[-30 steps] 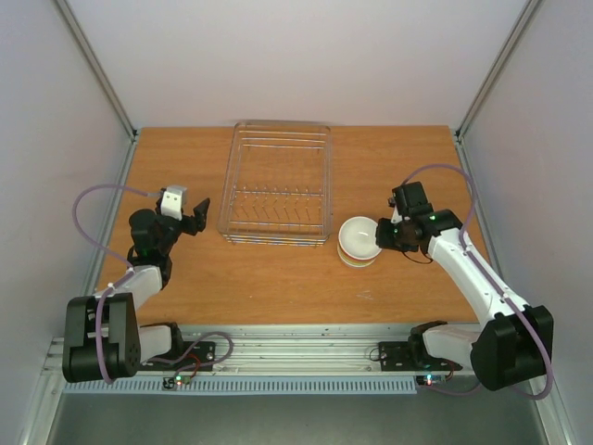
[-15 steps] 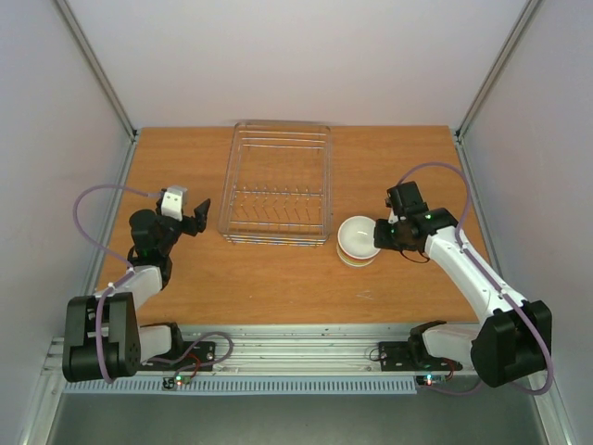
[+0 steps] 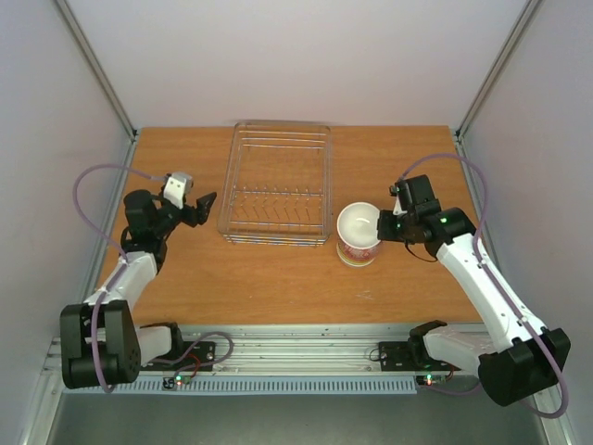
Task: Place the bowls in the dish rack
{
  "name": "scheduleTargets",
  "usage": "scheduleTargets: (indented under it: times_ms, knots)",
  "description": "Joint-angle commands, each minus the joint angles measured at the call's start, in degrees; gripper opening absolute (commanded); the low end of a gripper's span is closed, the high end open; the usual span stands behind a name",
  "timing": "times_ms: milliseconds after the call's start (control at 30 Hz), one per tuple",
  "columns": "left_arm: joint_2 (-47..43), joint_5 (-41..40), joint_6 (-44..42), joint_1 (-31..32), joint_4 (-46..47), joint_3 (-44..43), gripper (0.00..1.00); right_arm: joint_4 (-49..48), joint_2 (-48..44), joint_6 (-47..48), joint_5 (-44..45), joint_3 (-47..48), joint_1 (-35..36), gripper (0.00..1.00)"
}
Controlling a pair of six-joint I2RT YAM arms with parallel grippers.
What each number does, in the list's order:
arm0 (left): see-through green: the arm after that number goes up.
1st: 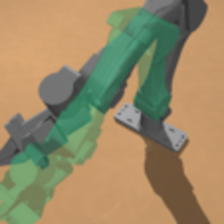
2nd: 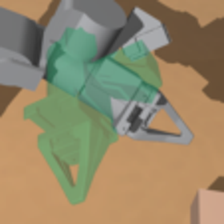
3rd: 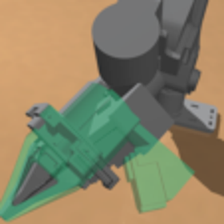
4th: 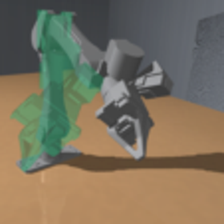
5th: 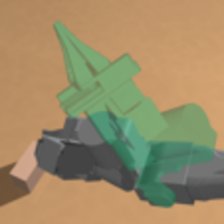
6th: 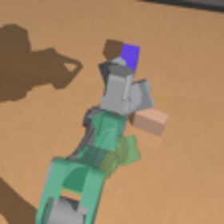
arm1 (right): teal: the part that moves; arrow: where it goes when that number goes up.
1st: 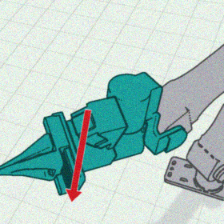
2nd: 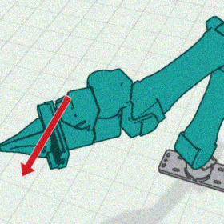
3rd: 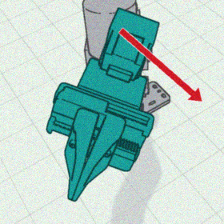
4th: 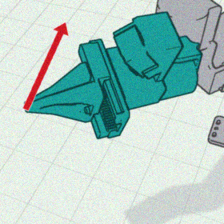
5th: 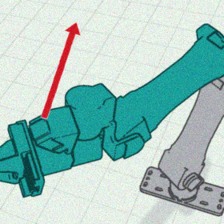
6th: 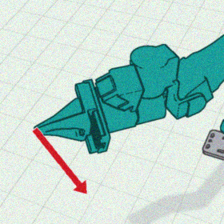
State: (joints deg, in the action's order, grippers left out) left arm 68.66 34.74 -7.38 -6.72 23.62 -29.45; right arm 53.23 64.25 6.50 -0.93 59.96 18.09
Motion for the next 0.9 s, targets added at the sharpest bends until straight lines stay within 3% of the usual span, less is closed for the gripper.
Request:
scheduleTargets:
  times_ms: [0, 300, 567, 867]
  knots:
    - [-2.2, 7.7, -1.9, -0.1, -8.6, -5.1, 0.78, 0.0, -2.1, 1.5, -1.1, 3.4, 0.5, 0.01]
    - [-2.5, 17.2, 0.9, 1.9, -22.1, -16.0, 0.79, -1.6, 0.5, 2.3, -6.4, 10.0, 2.8, 0.01]
    - [-0.3, 11.7, -2.1, 10.6, -42.2, -28.0, 0.79, -2.4, 12.1, 2.8, -1.1, 19.5, 13.7, 0.01]
    - [0.7, 2.9, -1.8, 18.2, -51.9, -33.9, 0.79, -3.3, 22.7, 2.8, 3.8, 27.9, 21.4, 0.01]
